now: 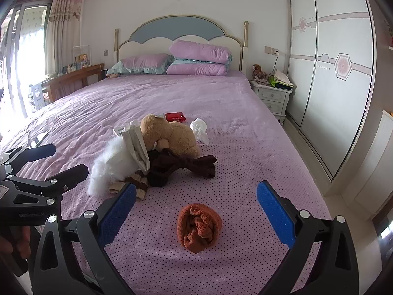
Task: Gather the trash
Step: 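Move the right tool toward the rolled orange-brown towel on the bed, then close the right gripper on the orange-brown towel while the left tool approaches the white fluffy toy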
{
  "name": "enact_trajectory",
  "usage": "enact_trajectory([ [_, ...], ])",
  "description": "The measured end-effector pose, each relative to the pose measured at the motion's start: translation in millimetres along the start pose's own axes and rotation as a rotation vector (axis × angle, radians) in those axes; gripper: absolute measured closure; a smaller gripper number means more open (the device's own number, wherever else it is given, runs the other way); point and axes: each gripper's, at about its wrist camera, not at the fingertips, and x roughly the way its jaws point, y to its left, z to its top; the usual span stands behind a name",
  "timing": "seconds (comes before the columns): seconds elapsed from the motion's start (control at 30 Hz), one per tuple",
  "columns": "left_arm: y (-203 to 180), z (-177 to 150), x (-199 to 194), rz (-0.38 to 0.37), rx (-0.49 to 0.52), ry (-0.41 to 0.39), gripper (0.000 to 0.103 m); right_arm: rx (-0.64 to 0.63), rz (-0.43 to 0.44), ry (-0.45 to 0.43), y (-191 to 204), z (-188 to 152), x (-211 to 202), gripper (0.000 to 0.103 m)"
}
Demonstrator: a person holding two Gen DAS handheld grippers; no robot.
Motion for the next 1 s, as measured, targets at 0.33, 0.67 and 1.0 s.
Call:
enact_trajectory([
  [0.33, -3, -7, 11, -0.014, -0.012, 0.022, 0.004, -0.006, 0.009, 0.022, -2, -8, 5, 0.008],
  [0.67, -7, -15, 25, -0.018, -0.005, 0.051, 0.004, -0.014, 0.001, 0.111, -8, -21, 32, 0.022],
  [1.0, -11, -18, 32, -0.029, -0.001, 0.066, 0.004, -0.028, -0.014, 0.181, -8, -31, 51, 0.041],
])
